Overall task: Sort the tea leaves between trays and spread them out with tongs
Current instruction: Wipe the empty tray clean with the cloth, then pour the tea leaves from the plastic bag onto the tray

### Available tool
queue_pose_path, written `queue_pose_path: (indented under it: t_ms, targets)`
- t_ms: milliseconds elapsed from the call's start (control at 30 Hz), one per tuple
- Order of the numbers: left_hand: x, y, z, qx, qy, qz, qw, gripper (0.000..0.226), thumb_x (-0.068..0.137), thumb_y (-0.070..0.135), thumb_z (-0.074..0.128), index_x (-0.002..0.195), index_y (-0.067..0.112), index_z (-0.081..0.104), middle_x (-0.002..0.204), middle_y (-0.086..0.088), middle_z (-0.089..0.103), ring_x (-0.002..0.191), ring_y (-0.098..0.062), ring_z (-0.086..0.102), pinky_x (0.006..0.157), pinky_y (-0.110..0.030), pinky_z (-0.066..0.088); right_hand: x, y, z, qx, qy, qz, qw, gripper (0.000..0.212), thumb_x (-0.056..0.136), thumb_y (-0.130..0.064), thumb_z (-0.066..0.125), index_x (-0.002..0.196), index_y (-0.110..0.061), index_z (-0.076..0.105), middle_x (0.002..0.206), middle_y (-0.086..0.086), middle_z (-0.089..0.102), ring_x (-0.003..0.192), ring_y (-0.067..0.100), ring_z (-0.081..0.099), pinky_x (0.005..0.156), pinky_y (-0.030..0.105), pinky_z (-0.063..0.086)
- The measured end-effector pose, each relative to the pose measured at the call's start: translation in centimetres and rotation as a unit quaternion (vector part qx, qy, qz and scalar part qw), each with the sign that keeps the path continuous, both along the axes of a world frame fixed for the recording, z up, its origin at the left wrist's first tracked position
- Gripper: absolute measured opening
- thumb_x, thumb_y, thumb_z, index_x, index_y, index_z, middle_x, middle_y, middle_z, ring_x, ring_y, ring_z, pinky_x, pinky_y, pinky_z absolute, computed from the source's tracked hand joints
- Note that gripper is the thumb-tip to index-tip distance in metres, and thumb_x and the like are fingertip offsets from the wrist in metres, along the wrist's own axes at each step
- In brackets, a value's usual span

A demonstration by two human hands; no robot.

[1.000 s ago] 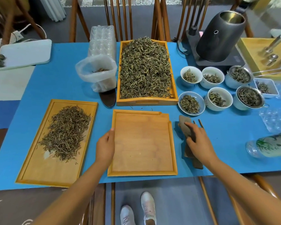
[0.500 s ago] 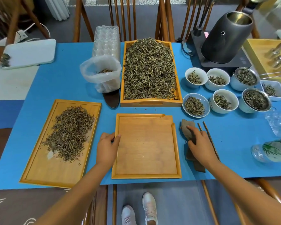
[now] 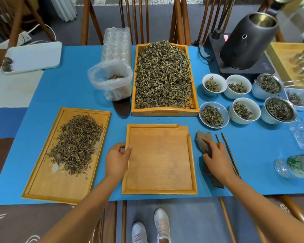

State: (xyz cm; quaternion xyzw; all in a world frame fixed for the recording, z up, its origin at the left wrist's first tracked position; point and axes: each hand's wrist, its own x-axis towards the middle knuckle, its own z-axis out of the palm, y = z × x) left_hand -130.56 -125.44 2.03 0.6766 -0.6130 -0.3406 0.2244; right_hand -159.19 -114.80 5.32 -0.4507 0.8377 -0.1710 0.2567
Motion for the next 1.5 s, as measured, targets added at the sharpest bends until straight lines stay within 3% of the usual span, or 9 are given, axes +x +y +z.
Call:
queue_pose_path:
  t_ms: [200, 367, 633, 833, 1067, 1200, 1300, 1400, 1500]
  targets:
    - [0.5, -0.9, 1.1, 0.0, -0.001, -0.001, 1.0, 0.033, 0.085, 0.027, 0.065, 0.111, 0.008, 0.06, 0.078, -0.004, 0.051, 0.069, -0.016, 0.05, 0.055, -0.022, 0.034, 0.5, -0.1, 0.5, -0.014, 0.081, -0.004, 0.997, 0.047, 0.083, -0.019, 0.059, 0.128, -0.021, 0.046, 0.12, 0.015, 0.043, 0.109, 0.03, 0.041, 0.088, 0.04, 0.037]
    - [2.0, -2.8, 3.7, -0.026, -0.043, -0.062, 0.997, 0.033, 0.087, 0.025, 0.063, 0.116, 0.008, 0.057, 0.084, -0.001, 0.048, 0.07, -0.013, 0.048, 0.063, -0.026, 0.035, 1.3, -1.8, 2.1, -0.069, 0.03, 0.014, 0.997, 0.049, 0.083, -0.019, 0.06, 0.129, -0.025, 0.045, 0.12, 0.009, 0.044, 0.112, 0.026, 0.04, 0.093, 0.038, 0.035]
    - [4.6, -7.9, 8.2, -0.094, -0.112, -0.12, 0.982, 0.033, 0.087, 0.027, 0.063, 0.117, 0.013, 0.058, 0.082, 0.007, 0.045, 0.07, -0.014, 0.052, 0.063, -0.028, 0.041, 3.4, -8.9, 6.1, -0.117, 0.057, 0.191, 0.973, 0.046, 0.088, -0.025, 0.054, 0.133, -0.024, 0.042, 0.122, 0.004, 0.048, 0.117, 0.021, 0.042, 0.098, 0.035, 0.034]
    - [6.9, -12.9, 8.7, -0.156, -0.309, -0.215, 0.913, 0.039, 0.088, 0.036, 0.058, 0.121, 0.015, 0.058, 0.108, -0.003, 0.06, 0.094, -0.021, 0.059, 0.076, -0.034, 0.045, 5.2, -15.5, 7.1, -0.094, 0.198, 0.338, 0.915, 0.05, 0.082, -0.021, 0.057, 0.131, -0.017, 0.047, 0.122, 0.009, 0.053, 0.114, 0.029, 0.049, 0.093, 0.039, 0.04]
    - [6.8, -19.5, 6.5, -0.094, -0.419, -0.205, 0.88, 0.057, 0.089, 0.057, 0.039, 0.137, 0.025, 0.039, 0.145, -0.001, 0.038, 0.132, -0.021, 0.035, 0.105, -0.042, 0.022, 8.9, -22.0, 5.7, -0.06, 0.22, 0.368, 0.901, 0.049, 0.089, -0.031, 0.048, 0.134, -0.014, 0.04, 0.128, 0.01, 0.047, 0.119, 0.029, 0.043, 0.099, 0.038, 0.034]
    - [5.7, -22.3, 5.3, -0.067, -0.387, -0.208, 0.896, 0.058, 0.092, 0.055, 0.035, 0.139, 0.02, 0.038, 0.145, -0.002, 0.039, 0.132, -0.021, 0.035, 0.108, -0.042, 0.02, 10.7, -24.8, 4.8, -0.065, 0.201, 0.342, 0.916, 0.043, 0.09, -0.036, 0.047, 0.126, -0.013, 0.045, 0.122, 0.007, 0.048, 0.115, 0.027, 0.043, 0.095, 0.037, 0.033]
    - [4.7, -23.4, 4.9, -0.045, -0.281, -0.203, 0.937, 0.046, 0.093, 0.041, 0.046, 0.132, 0.017, 0.047, 0.129, -0.006, 0.053, 0.121, -0.025, 0.045, 0.103, -0.04, 0.027, 11.7, -26.1, 4.2, -0.056, 0.197, 0.331, 0.921, 0.039, 0.092, -0.038, 0.045, 0.118, -0.01, 0.049, 0.119, 0.008, 0.049, 0.112, 0.027, 0.043, 0.093, 0.036, 0.034]
    - [4.2, -23.9, 4.9, -0.014, -0.169, -0.164, 0.972, 0.026, 0.09, 0.026, 0.05, 0.11, 0.013, 0.061, 0.105, -0.012, 0.063, 0.1, -0.033, 0.056, 0.088, -0.041, 0.042, 12.3, -26.8, 3.7, -0.045, 0.193, 0.312, 0.929, 0.038, 0.094, -0.039, 0.041, 0.118, -0.01, 0.05, 0.119, 0.008, 0.049, 0.11, 0.027, 0.043, 0.091, 0.035, 0.034]
    - [3.9, -23.9, 4.9, 0.052, -0.075, -0.113, 0.989, 0.023, 0.09, 0.027, 0.051, 0.104, 0.014, 0.063, 0.099, -0.009, 0.066, 0.092, -0.031, 0.059, 0.081, -0.044, 0.05, 12.6, -27.1, 3.6, -0.051, 0.183, 0.3, 0.935, 0.037, 0.095, -0.036, 0.039, 0.118, -0.01, 0.053, 0.117, 0.009, 0.05, 0.108, 0.027, 0.044, 0.089, 0.036, 0.035]
